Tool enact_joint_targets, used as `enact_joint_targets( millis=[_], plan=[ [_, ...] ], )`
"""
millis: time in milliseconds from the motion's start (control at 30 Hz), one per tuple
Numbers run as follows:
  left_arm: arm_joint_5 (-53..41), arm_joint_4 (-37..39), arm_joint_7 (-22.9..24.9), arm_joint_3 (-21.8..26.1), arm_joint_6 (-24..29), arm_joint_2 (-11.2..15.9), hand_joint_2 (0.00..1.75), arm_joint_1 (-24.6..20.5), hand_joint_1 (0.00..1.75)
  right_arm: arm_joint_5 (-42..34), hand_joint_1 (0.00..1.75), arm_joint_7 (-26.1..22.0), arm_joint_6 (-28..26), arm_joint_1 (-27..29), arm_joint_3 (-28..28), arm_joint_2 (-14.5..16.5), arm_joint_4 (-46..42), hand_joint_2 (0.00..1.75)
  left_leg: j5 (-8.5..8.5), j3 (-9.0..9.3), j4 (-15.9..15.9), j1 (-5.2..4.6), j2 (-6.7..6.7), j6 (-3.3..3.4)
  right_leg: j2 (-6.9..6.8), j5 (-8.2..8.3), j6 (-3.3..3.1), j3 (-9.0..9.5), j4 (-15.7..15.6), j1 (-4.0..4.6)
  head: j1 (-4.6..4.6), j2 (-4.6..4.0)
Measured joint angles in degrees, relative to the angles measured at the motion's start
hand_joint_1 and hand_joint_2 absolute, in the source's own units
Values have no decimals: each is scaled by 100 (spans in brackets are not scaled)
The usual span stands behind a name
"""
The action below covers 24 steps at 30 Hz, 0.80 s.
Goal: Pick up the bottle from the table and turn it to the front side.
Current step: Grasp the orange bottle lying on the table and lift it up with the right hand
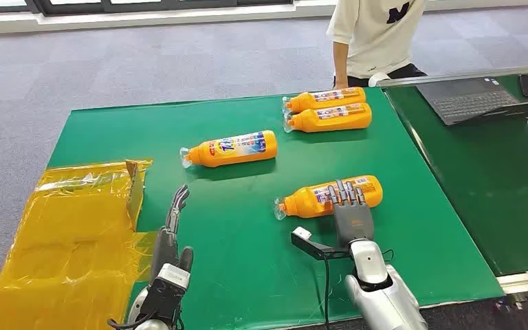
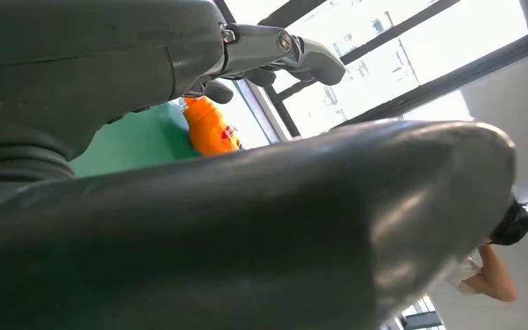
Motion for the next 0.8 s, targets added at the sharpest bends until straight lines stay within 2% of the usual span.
enact_joint_targets(
  millis=[333,567,600,733,800],
  plan=[
    [7,162,-17,-21,-53,0,0,-69,0,-39,0,-360,-85,-717,61,155,1045,175,4,1,0,1,-2,0,-1,3,-3,-2,1,1,-1,0],
    [52,258,-19,-49,-60,2,0,-78,0,-34,0,-464,-153,-945,160,197,1504,175,4,-1,0,0,-2,0,0,3,-3,-3,1,0,-1,0],
    [59,265,-19,-49,-60,2,0,-78,0,-41,4,-472,-149,-970,166,201,1543,175,4,0,0,0,-2,0,0,3,-3,-3,1,0,-1,0],
    [78,272,-22,-53,-60,3,0,-83,0,-284,175,-526,0,-1081,169,210,1688,175,4,3,0,0,0,0,0,3,-3,-1,0,1,-1,0],
    [98,273,-22,-55,-60,5,0,-92,0,-483,175,-573,118,-1135,166,212,1749,175,4,6,0,1,1,0,1,3,-3,1,0,1,-1,0]
  ],
)
